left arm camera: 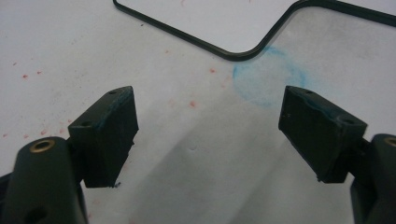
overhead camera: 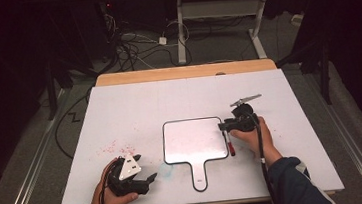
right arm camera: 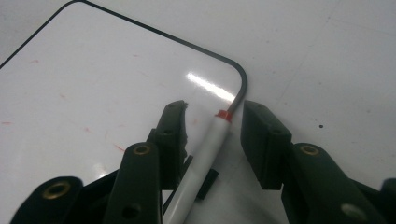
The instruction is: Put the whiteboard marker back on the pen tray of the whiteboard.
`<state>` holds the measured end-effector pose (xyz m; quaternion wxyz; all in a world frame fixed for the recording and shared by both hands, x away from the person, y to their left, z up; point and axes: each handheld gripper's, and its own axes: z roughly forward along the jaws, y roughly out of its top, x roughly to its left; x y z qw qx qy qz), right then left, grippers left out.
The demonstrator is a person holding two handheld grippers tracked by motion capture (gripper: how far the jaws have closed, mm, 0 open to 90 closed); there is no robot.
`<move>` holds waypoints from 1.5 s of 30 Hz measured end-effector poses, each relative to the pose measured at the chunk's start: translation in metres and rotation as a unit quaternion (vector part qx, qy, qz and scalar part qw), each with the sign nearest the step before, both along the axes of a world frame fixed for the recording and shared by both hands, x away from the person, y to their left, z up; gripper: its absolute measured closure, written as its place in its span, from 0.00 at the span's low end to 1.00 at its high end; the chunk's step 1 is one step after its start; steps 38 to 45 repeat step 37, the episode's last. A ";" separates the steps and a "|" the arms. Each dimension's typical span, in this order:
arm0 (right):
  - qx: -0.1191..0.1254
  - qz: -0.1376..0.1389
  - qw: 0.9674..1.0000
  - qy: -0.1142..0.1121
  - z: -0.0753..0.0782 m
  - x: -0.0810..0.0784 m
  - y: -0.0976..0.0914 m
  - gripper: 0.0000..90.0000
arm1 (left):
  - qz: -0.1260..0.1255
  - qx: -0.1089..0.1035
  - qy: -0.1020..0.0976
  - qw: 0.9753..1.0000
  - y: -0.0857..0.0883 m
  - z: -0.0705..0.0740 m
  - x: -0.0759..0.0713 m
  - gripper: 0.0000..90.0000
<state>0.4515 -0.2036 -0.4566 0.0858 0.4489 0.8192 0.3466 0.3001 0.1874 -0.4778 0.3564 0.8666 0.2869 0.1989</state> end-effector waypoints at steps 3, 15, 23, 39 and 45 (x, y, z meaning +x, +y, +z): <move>-0.006 -0.005 1.000 -0.016 0.002 -0.001 -0.001 0.65 | 0.000 0.001 -0.005 1.000 -0.001 0.001 -0.002 0.21; -0.009 0.010 0.987 -0.161 0.036 -0.045 -0.025 0.47 | 0.002 -0.002 -0.020 1.000 0.001 0.005 -0.007 0.21; -0.017 0.032 0.956 -0.291 0.046 -0.126 -0.066 0.38 | 0.007 -0.002 -0.031 0.999 0.000 0.007 -0.009 0.20; -0.035 0.013 0.944 -0.327 0.029 -0.167 -0.084 0.29 | 0.012 0.005 -0.047 0.999 -0.002 0.010 -0.006 0.20; -0.035 0.013 0.944 -0.327 0.029 -0.167 -0.084 0.29 | 0.012 0.005 -0.047 0.999 -0.002 0.010 -0.006 0.20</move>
